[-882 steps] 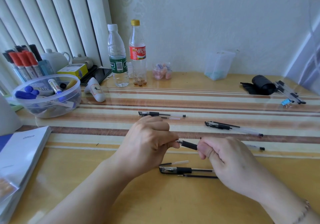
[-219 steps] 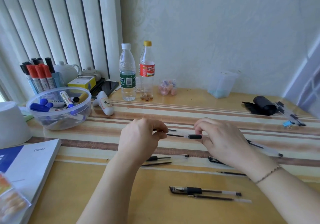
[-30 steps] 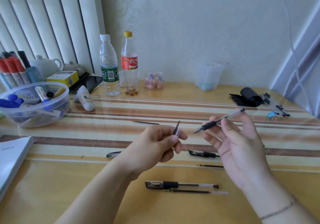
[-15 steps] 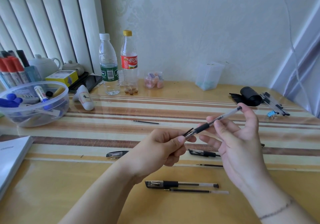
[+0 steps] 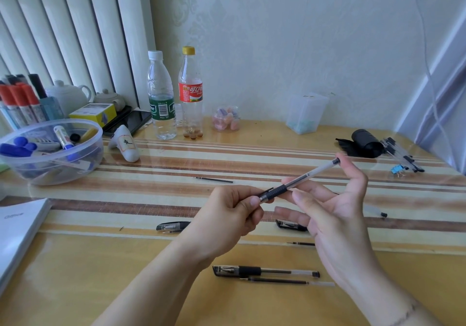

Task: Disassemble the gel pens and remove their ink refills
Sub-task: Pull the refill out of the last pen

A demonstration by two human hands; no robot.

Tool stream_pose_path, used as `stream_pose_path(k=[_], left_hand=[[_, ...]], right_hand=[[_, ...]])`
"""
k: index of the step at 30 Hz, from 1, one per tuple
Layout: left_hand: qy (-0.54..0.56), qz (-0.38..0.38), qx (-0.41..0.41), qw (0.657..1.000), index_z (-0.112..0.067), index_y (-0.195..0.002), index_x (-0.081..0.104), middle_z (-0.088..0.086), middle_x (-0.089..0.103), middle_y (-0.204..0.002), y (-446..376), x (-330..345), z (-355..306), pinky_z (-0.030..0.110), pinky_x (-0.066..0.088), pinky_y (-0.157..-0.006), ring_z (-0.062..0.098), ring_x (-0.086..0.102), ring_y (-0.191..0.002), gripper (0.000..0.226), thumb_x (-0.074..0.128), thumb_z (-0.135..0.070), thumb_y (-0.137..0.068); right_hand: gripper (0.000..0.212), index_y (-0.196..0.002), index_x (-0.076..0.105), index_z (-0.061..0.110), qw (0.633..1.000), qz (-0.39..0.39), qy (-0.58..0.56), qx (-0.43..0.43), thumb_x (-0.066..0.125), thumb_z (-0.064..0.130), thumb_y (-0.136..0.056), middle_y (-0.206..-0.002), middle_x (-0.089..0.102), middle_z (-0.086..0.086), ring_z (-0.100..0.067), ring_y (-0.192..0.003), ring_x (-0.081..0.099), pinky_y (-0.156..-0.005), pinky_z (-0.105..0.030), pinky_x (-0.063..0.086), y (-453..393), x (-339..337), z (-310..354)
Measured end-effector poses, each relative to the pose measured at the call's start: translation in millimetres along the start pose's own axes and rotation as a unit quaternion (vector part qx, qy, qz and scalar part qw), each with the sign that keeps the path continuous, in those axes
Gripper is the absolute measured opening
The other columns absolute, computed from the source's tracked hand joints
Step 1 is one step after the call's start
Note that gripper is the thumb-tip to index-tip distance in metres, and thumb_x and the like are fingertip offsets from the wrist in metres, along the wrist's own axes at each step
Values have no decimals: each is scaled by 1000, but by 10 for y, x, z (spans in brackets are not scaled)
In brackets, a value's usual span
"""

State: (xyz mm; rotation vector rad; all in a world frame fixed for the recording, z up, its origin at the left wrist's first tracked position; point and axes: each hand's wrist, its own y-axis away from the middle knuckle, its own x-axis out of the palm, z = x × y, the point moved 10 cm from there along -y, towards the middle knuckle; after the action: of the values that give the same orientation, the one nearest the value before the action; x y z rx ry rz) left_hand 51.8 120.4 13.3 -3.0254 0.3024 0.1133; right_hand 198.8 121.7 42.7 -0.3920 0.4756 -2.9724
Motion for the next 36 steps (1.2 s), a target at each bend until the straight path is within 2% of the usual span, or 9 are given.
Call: stream_pose_path(k=[9,12,14,16,22,24,29,33,36], left_hand=[[-48,-41,15,998,-11,-95,69,-3,47,-60,-26,-121,-25,15,34,-53,6,39,-51,31,39,-7,-101],[-34,-56,32,997,-8,-96,65,5,43,-66,-63,-239,-89,23,32,-56,16,36,-59,22,44,-11,-101],[-4,-74,34,997,-5,-96,65,8,41,-68,-73,-337,-93,27,31,-57,19,34,-60,18,49,-13,-99],[31,-86,32,995,-2,-94,65,7,43,-65,-72,-423,-87,25,31,-54,18,36,-57,15,53,-11,-97],[131,-52,46,989,7,-90,61,6,54,-64,-62,-415,-140,22,40,-52,15,46,-53,18,60,-11,-93],[161,-40,44,985,1,-88,63,5,56,-64,-58,-400,-155,22,43,-53,15,49,-53,15,61,-13,-92],[221,-120,2,968,-11,-110,64,4,66,-85,-58,-793,-57,27,45,-59,14,57,-61,35,49,-40,-97],[381,-282,-45,879,-12,-108,65,0,63,-73,22,-1352,256,26,42,-54,12,50,-52,32,49,-37,-98],[418,-312,-54,852,-12,-106,66,-2,59,-67,72,-1454,325,24,40,-51,11,45,-50,27,50,-33,-98]], right_hand=[[56,-119,36,35,999,-35,-24,-7,64,10,-77,-95,67,-24,-37,-92,71,-78,-49,58,-2,-56,15],[23,-99,50,9,993,-30,106,-31,64,16,-82,-88,74,-16,-29,-81,74,-78,-50,59,-6,-69,97],[16,-87,58,8,976,-16,208,-60,67,21,-81,-77,74,-9,-22,-71,73,-74,-41,60,6,-41,111],[11,-81,65,17,941,-9,318,-113,71,25,-78,-75,71,0,-15,-72,69,-68,-29,58,6,-9,179],[20,-84,76,15,732,55,605,-308,68,33,-83,-83,71,9,-17,-81,64,-63,-33,53,40,311,427],[19,-85,77,18,690,65,643,-326,65,32,-81,-83,72,11,-18,-82,63,-59,-29,50,35,415,481],[10,-90,71,26,673,67,703,-219,71,17,-84,-86,65,20,-14,-87,60,-56,-26,44,-202,440,406],[11,-100,62,36,656,126,732,-135,53,33,-95,-101,59,27,-5,-101,51,-68,-24,36,-455,645,92],[12,-100,61,34,645,161,739,-110,50,36,-96,-106,62,21,-9,-103,50,-69,-27,36,-632,960,-234]])
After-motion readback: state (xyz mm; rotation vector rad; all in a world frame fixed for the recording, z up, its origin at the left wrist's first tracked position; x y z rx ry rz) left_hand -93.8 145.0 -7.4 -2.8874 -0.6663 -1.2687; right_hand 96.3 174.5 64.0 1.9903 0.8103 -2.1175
